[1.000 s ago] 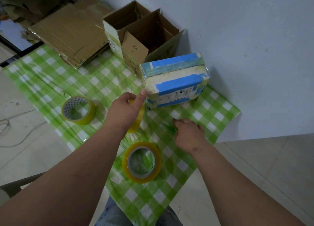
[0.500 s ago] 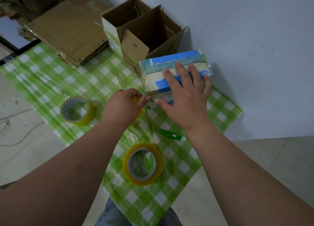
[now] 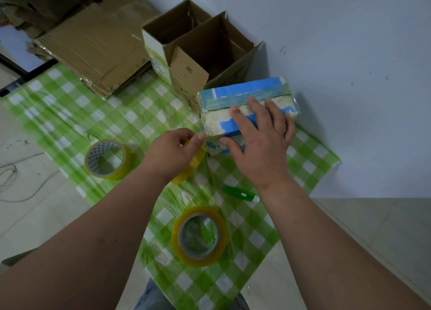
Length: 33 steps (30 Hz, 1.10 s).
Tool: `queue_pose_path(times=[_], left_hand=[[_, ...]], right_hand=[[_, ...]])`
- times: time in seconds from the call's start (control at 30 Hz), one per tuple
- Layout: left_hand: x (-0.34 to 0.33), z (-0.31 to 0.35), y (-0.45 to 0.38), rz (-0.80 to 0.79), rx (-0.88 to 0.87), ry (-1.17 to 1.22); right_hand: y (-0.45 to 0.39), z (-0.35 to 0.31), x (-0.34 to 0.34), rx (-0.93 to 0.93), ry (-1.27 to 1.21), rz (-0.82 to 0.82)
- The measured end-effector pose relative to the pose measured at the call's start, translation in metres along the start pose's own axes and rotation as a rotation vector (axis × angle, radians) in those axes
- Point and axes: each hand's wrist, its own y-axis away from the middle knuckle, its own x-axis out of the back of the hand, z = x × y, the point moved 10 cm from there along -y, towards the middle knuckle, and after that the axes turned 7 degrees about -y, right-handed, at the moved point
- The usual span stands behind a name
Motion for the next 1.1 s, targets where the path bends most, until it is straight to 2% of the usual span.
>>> queue_pose_path(times=[0.4, 0.7, 0.77, 0.83, 0.9, 0.97, 1.03, 1.1], left_hand=[[-0.003, -0.004, 0.001, -0.018, -0.046, 0.119], [0.004, 0.005, -0.003, 0.097, -0.086, -0.038], [0.008, 0.008, -0.001, 0.116, -0.106, -0.072], [0.012, 0.01, -0.001, 0.131, -0.113, -0.097], [0.015, 0.008, -0.001, 0.142, -0.1, -0.122], [0.016, 0.006, -0.001, 0.155, -0.087, -0.135], [0.015, 0.007, -0.002, 0.162, -0.087, -0.139], [0.012, 0.008, -0.002, 0.159, -0.081, -0.143]], right_hand=[[0.004, 0.005, 0.0, 0.003, -0.002, -0.013], [-0.001, 0.009, -0.001, -0.052, -0.025, -0.055], [-0.002, 0.007, 0.004, -0.039, -0.094, -0.042], [-0.003, 0.007, 0.019, -0.012, -0.228, 0.046], [-0.003, 0.022, 0.039, -0.097, -0.282, 0.193], [-0.001, 0.051, 0.047, -0.325, -0.299, 0.251], [-0.002, 0.068, 0.035, -0.465, -0.357, 0.15], [-0.003, 0.075, 0.022, -0.496, -0.381, 0.054]])
